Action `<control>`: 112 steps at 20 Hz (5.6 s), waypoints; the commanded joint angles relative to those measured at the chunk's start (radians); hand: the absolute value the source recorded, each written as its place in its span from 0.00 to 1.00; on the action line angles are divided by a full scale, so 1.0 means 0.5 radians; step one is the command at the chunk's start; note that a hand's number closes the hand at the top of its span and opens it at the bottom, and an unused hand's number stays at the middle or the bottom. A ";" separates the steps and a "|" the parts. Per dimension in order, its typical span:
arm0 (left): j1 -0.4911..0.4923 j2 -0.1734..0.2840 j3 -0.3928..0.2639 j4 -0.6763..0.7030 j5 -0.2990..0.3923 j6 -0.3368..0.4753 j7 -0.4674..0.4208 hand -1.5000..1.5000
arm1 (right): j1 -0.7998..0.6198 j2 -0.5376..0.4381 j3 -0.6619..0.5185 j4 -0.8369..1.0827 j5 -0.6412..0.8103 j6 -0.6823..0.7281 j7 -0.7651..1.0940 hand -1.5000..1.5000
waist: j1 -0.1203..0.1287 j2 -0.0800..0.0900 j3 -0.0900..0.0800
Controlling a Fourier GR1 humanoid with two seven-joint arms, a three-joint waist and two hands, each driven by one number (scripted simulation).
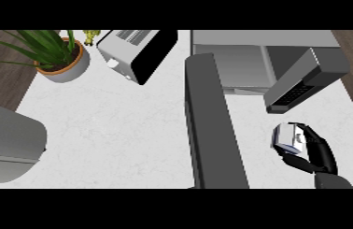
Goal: Pick up the milk, place it into the microwave and close the microwave
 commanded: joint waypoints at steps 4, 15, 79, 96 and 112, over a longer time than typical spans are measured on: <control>-0.069 0.038 0.057 -0.170 0.108 0.087 0.158 0.00 | -0.030 0.094 0.046 0.004 0.071 -0.132 -0.413 1.00 | -0.005 0.006 0.007; 0.078 -0.006 0.003 -0.145 0.091 -0.044 0.045 0.00 | -0.267 0.192 0.074 0.056 0.055 -0.095 -0.333 1.00 | 0.031 0.010 0.007; -0.340 0.133 0.211 0.279 0.141 -0.180 0.078 0.00 | -1.402 0.015 0.334 0.611 0.688 -2.087 1.117 0.00 | 0.230 0.153 -0.005; -0.444 0.186 0.067 0.436 -0.009 -0.327 0.020 0.00 | -1.548 0.158 0.276 0.487 0.598 -1.479 0.733 0.00 | 0.242 0.126 0.009; -0.573 0.106 -0.240 0.565 -0.182 -0.427 0.013 0.00 | -1.334 0.270 -0.080 0.464 0.196 -0.702 0.338 0.00 | 0.065 0.054 0.005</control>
